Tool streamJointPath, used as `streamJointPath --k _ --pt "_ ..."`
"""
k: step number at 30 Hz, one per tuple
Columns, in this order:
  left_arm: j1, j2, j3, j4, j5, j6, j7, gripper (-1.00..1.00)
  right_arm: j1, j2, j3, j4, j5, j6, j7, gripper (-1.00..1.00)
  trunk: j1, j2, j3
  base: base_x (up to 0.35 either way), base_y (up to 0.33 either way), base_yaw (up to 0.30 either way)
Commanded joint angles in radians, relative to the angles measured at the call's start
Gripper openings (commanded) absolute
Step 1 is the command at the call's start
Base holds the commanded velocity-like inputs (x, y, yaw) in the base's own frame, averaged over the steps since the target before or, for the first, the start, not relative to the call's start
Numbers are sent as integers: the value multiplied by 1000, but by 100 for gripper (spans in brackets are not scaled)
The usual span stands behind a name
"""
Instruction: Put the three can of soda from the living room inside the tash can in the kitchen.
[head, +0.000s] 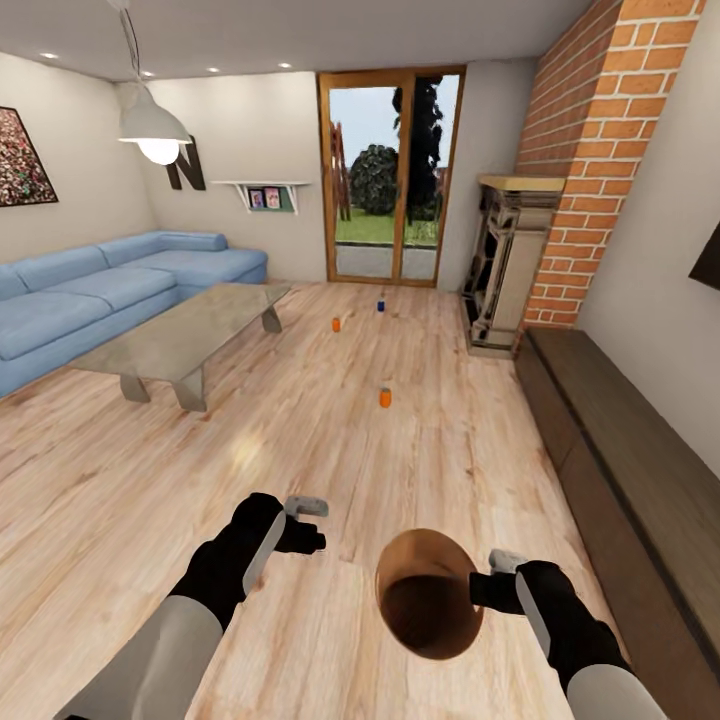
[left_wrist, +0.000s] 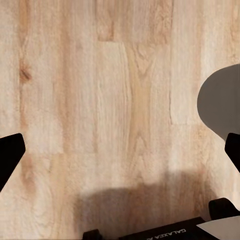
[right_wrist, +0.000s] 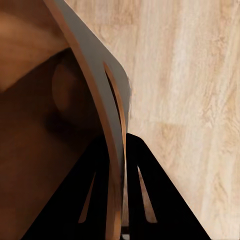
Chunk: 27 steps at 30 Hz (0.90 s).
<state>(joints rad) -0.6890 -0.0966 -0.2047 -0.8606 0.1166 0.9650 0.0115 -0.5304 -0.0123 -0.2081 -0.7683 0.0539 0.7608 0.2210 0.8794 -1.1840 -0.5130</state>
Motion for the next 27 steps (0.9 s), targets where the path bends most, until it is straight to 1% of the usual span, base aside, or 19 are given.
streamJointPath --k 1,7,15,20,27 --pt "0 0 0 0 0 0 0 100 0 1 -1 0 -23 0 6 -100 0 0 0 315 225 0" --pt "0 0 1 0 -1 0 -1 100 0 3 -1 0 -23 -4 6 -100 0 0 0 315 225 -29" --pt "0 0 0 0 -2 -1 -1 100 0 5 -1 0 -23 -4 6 -100 0 0 0 314 227 -174" --pt "0 0 0 0 -3 -1 -1 100 0 10 0 0 -23 -4 6 -100 0 0 -1 316 210 -77" --pt "0 0 -1 0 -7 -3 -1 100 0 16 0 0 -22 -4 6 -100 0 0 -1 338 70 -12"
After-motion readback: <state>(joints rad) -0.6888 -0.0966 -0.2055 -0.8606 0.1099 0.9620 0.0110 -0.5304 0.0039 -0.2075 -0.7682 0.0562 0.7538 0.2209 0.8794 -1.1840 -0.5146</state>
